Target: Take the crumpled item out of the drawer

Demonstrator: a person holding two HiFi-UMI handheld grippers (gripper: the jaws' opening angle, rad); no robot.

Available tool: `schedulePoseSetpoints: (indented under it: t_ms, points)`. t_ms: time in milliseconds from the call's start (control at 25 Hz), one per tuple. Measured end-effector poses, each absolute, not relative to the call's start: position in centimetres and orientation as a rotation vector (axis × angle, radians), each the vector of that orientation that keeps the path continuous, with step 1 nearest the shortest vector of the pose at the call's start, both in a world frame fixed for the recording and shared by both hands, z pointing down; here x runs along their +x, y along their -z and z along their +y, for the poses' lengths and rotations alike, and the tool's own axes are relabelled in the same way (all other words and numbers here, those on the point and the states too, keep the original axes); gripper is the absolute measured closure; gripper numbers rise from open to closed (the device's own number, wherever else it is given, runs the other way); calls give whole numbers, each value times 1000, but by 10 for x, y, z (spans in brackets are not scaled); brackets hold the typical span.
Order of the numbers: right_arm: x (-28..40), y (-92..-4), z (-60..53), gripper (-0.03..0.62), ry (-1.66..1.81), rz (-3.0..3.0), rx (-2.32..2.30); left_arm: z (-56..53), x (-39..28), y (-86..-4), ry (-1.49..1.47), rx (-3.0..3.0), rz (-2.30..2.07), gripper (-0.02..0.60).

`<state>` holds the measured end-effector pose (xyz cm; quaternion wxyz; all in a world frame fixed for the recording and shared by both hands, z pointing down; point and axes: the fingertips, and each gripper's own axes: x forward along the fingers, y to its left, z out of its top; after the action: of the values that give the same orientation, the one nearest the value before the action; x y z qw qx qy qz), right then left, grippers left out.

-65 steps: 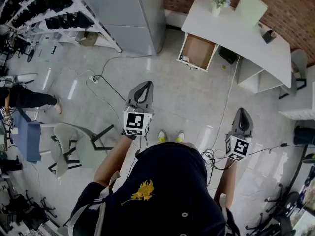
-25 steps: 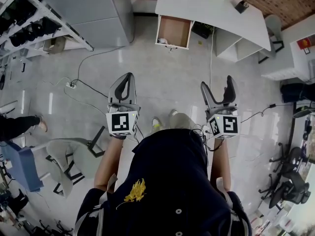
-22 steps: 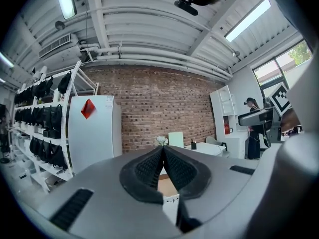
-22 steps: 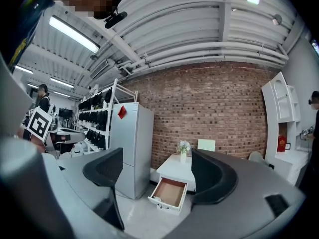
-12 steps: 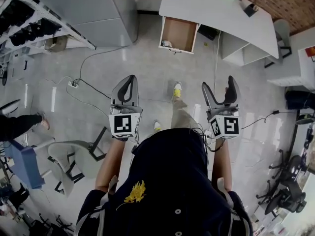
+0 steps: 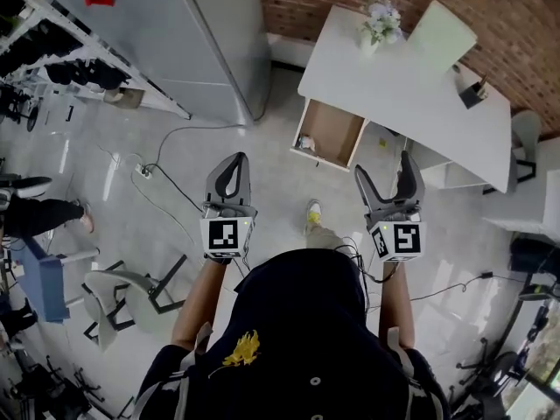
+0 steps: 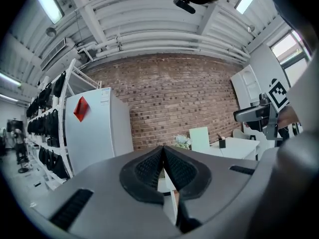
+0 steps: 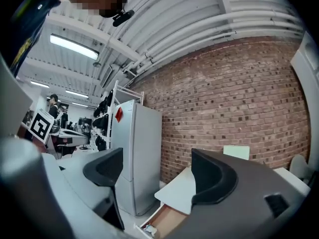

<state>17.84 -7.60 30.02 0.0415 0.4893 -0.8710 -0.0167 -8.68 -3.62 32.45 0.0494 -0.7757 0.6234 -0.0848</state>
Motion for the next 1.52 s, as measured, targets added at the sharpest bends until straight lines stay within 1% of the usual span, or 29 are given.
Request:
schedulePoseSetpoints:
  t_ms: [200, 480, 760, 960, 1160, 1320, 1520]
  points:
    - [185, -298, -149, 155, 19, -2736, 1421, -88, -81, -321, 283, -2284, 2016, 563]
    - [172, -324, -202, 155, -52, -2748, 1356, -133, -67, -347, 353, -2328, 2035, 563]
    - [151, -368, -238, 155, -141, -2713, 1326, -178, -67, -378, 342, -2383, 2019, 563]
    - [136, -416, -259, 155, -224, -2665, 1298, -206, -62, -406, 384, -2432, 1946, 563]
    - [110, -474, -271, 155, -290, -2615, 1242, -222, -74, -448, 402, -2474, 1983, 563]
    - [92, -528, -282, 155, -343, -2581, 1203, -232, -78, -488, 420, -2504, 1998, 563]
    - [90, -605, -295, 157, -431, -2505, 1207, -240, -76, -542, 452, -2528, 2018, 563]
